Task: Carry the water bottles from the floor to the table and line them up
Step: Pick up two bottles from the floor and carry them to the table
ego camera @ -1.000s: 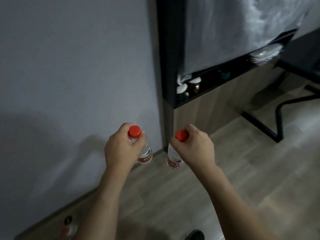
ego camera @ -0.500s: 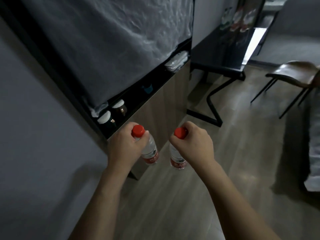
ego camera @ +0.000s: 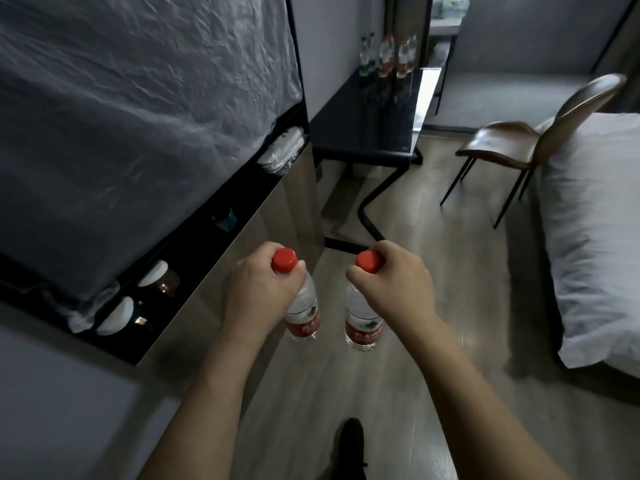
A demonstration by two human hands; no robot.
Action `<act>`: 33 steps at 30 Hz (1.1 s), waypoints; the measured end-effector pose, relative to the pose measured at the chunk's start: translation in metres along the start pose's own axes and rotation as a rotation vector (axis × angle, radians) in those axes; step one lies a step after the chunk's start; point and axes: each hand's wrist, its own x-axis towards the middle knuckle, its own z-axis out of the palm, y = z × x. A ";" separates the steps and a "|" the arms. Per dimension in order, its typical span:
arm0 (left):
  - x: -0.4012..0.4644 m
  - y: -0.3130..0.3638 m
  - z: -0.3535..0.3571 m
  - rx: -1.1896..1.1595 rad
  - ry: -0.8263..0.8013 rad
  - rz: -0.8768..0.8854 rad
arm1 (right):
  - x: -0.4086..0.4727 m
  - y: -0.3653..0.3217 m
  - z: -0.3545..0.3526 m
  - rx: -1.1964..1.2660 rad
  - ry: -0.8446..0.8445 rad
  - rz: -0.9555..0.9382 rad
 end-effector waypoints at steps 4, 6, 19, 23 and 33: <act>0.055 0.003 0.029 -0.033 -0.013 0.024 | 0.054 0.006 0.008 -0.034 0.014 0.019; 0.083 0.005 0.040 -0.052 -0.023 0.039 | 0.082 0.005 0.011 -0.054 0.006 0.024; 0.231 0.043 0.114 -0.045 -0.067 0.118 | 0.234 0.031 0.008 -0.027 0.102 0.026; 0.268 0.064 0.143 -0.051 -0.053 0.099 | 0.282 0.052 0.003 -0.049 0.072 -0.008; 0.367 0.131 0.213 -0.085 0.002 0.045 | 0.421 0.107 -0.027 -0.048 0.059 -0.045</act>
